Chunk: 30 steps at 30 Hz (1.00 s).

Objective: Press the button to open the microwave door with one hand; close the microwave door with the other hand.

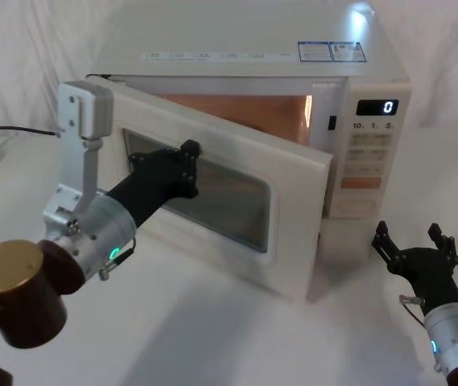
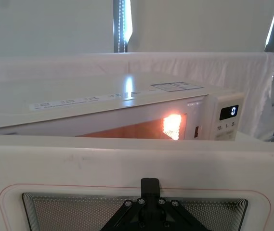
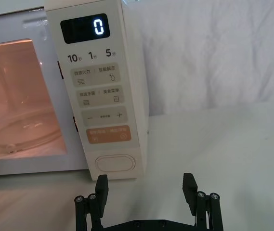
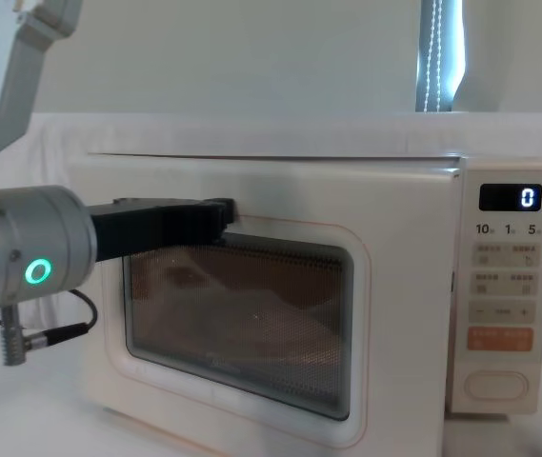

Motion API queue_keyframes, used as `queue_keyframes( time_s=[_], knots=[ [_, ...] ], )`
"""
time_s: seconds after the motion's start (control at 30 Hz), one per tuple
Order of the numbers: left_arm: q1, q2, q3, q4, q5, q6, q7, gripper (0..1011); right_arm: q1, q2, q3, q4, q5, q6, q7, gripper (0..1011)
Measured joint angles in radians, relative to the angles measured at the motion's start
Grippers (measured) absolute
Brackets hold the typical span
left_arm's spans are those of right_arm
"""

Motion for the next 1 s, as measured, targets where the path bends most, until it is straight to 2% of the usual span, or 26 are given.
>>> queue_keyframes(
  time_s=[0.43, 0.73, 1.0],
  knots=[
    [-0.05, -0.058, 0.017, 0.049, 0.07, 0.0, 0.028, 0, 0.0, 0.0, 0.0, 0.0, 0.0, 0.0, 0.0, 1002],
    [-0.105, -0.107, 0.021, 0.121, 0.11, 0.01, 0.03, 0, 0.0, 0.0, 0.0, 0.0, 0.0, 0.0, 0.0, 1002],
    [-0.129, -0.137, 0.015, 0.162, 0.135, 0.011, 0.031, 0, 0.0, 0.0, 0.0, 0.0, 0.0, 0.0, 0.0, 1002]
  ],
)
